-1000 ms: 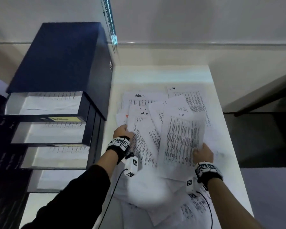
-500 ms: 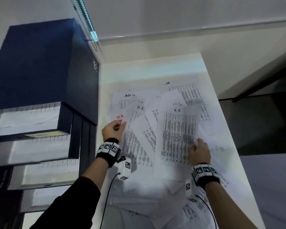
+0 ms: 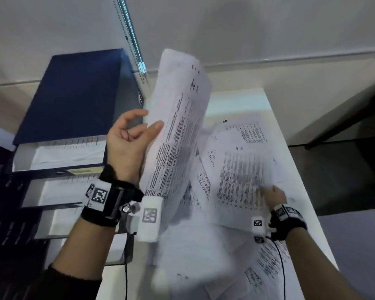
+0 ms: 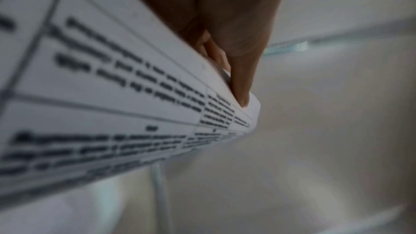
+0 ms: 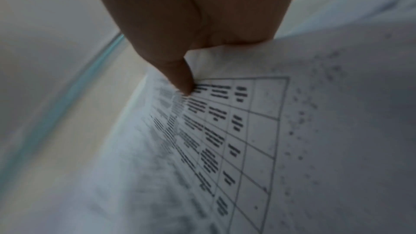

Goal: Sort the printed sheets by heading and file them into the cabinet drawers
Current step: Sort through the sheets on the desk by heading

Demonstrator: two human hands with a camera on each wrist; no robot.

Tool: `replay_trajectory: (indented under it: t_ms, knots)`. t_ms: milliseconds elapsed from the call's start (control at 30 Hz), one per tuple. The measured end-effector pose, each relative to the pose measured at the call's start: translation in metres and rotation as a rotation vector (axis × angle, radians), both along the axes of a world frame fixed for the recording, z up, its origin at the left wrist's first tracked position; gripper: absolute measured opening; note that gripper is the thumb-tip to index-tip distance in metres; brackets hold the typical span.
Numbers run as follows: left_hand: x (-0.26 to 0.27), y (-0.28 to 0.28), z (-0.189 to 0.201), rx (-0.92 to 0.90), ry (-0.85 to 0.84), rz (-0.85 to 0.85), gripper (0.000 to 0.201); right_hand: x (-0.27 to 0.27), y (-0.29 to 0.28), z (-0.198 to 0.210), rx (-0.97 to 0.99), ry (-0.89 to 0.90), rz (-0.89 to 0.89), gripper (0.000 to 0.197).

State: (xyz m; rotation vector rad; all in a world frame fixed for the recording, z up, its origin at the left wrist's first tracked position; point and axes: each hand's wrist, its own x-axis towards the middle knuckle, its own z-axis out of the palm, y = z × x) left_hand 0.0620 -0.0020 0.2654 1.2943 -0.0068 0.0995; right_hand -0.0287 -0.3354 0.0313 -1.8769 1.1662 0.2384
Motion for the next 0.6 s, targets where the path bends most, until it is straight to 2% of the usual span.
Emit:
replay_trajectory:
  t_ms: [67,133,200,300,367,433,567,600]
  knots:
    - [-0.003,0.006,0.023,-0.214,0.030,-0.092,0.027,-0.002,-0.013,0.016,0.151,-0.173,-0.136,0.035]
    - [-0.003,0.014,0.020,-0.271,0.115,-0.118,0.032,-0.002,-0.027,0.030,0.333,-0.300,-0.272,0.049]
    - [-0.003,0.026,-0.014,-0.081,0.180,-0.033,0.041,-0.009,-0.035,0.049,0.516,-0.437,-0.433,0.060]
    - [-0.018,0.035,-0.093,0.312,0.267,0.039,0.048,-0.023,-0.039,0.086,0.509,-0.602,-0.510,0.056]
    - [-0.040,0.038,-0.141,0.486,0.341,0.054,0.038,-0.030,-0.044,0.102,0.606,-0.734,-0.479,0.052]
    - [-0.067,0.039,-0.178,0.627,0.388,0.027,0.031,-0.034,-0.037,0.122,0.657,-0.751,-0.411,0.057]
    - [-0.098,0.043,-0.230,0.765,0.477,-0.019,0.032,-0.032,0.008,0.181,0.566,-0.822,-0.086,0.048]
    - [-0.100,0.044,-0.236,0.778,0.494,-0.022,0.035,-0.034,0.018,0.195,0.579,-0.865,-0.005,0.040]
